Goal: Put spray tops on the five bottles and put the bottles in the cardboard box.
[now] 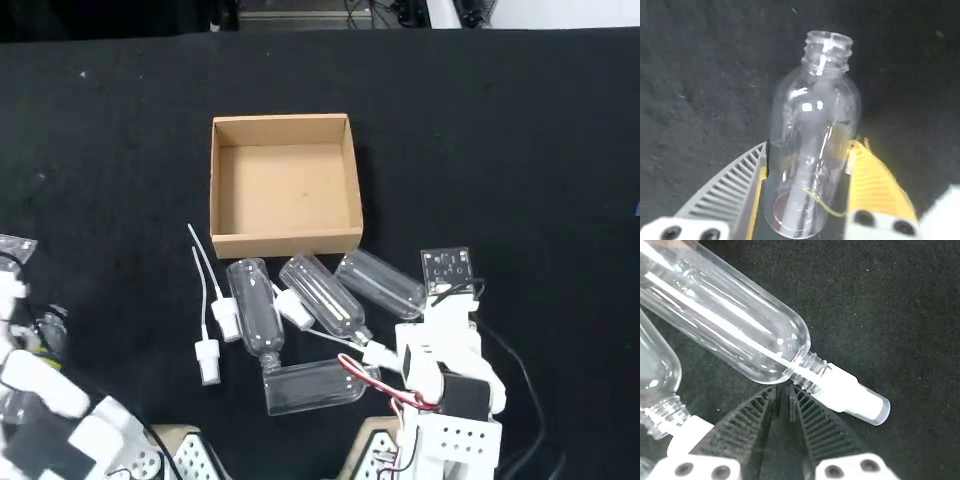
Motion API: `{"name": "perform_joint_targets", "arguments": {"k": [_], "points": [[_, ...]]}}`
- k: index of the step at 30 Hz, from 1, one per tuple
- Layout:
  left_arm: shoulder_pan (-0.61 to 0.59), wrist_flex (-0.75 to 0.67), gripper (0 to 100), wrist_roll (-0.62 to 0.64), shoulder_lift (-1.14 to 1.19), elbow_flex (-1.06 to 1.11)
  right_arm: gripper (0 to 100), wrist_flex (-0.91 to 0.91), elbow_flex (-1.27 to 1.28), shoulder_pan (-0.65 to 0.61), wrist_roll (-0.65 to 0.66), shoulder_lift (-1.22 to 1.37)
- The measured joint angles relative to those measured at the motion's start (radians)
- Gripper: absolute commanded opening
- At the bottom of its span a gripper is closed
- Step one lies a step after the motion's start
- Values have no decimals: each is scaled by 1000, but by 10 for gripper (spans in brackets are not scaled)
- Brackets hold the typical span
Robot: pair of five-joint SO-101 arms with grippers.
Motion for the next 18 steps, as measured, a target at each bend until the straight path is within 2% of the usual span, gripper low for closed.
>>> {"name": "perform_joint_targets", "arguments": {"k": [3, 9, 18], "points": [[0, 87, 310, -12, 75, -109, 11, 0, 0, 0, 0, 0], [3, 114, 308, -12, 161, -238, 11, 0, 0, 0, 0, 0], [103, 157, 304, -127, 173, -259, 11, 0, 0, 0, 0, 0]]}}
